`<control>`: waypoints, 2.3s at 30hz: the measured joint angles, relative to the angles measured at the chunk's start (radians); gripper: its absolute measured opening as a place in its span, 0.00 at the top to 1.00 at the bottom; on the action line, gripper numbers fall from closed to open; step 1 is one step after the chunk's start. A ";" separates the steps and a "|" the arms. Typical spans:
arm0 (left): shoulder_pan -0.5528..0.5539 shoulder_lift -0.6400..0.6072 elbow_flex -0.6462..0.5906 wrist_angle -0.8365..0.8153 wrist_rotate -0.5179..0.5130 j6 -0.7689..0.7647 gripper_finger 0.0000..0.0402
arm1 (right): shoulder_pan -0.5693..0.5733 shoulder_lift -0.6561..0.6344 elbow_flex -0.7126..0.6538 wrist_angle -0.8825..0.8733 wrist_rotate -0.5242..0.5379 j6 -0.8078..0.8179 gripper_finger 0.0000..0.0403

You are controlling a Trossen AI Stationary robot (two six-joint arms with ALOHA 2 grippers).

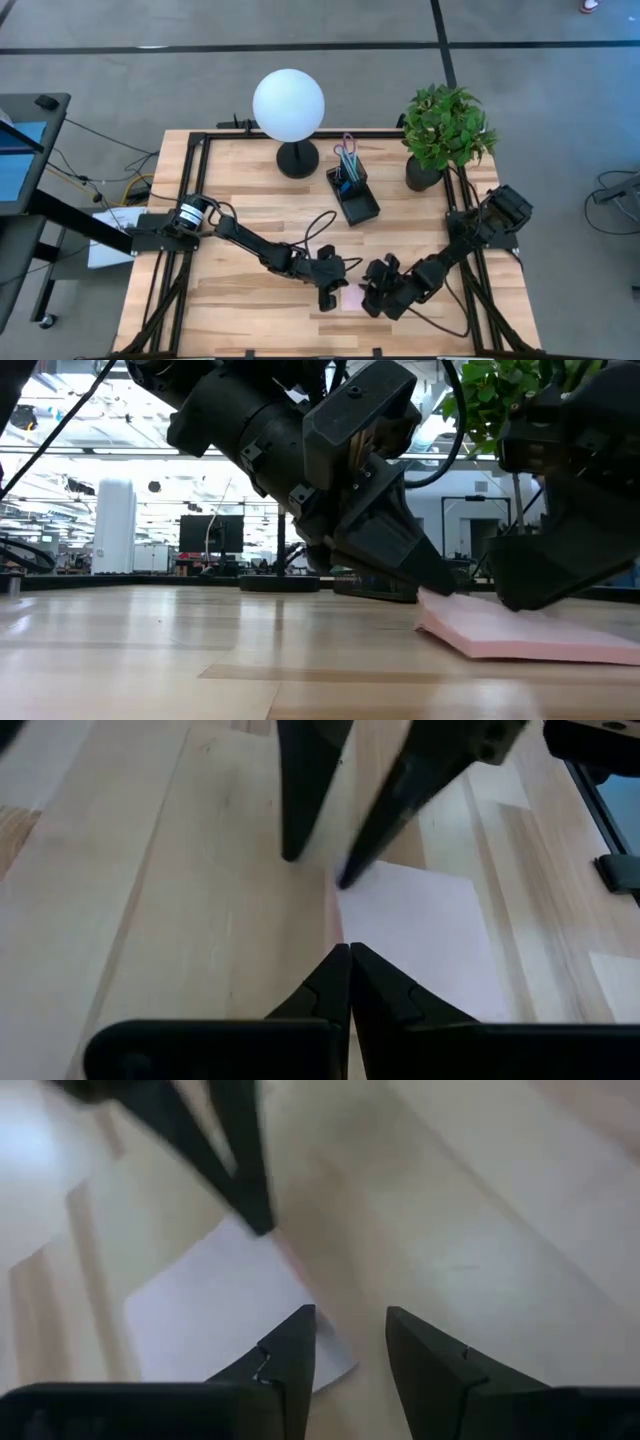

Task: Pick and place office supplies into organizer
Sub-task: Put the pink sticky note into the desk organizer

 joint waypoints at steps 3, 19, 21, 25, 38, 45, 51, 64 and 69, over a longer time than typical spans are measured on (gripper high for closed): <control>0.000 -0.001 0.000 0.004 0.000 0.020 1.00 | 0.001 0.000 0.000 0.019 -0.036 -0.053 0.71; -0.001 -0.002 0.000 0.037 0.029 0.045 1.00 | -0.092 -0.007 0.003 0.044 -0.257 -0.150 0.53; -0.001 -0.002 0.000 0.037 0.029 0.052 1.00 | -0.099 -0.006 0.003 0.066 -0.276 -0.174 0.52; -0.018 -0.013 0.001 0.047 0.031 0.075 1.00 | -0.106 -0.004 0.002 0.084 -0.287 -0.188 0.52; -0.119 -0.014 0.002 0.026 0.029 0.053 1.00 | -0.107 0.000 0.001 0.125 -0.332 -0.198 0.56; -0.128 0.045 0.001 0.064 0.012 0.023 1.00 | -0.112 0.000 0.000 0.135 -0.341 -0.196 0.56; -0.112 0.096 0.004 0.133 0.008 -0.046 1.00 | -0.117 0.001 -0.001 0.153 -0.350 -0.195 0.58; -0.094 0.098 0.002 0.156 0.022 -0.046 1.00 | -0.118 0.007 -0.001 0.173 -0.388 -0.194 0.72; -0.093 0.099 0.002 0.154 0.000 -0.031 1.00 | -0.117 0.007 -0.001 0.209 -0.391 -0.194 0.85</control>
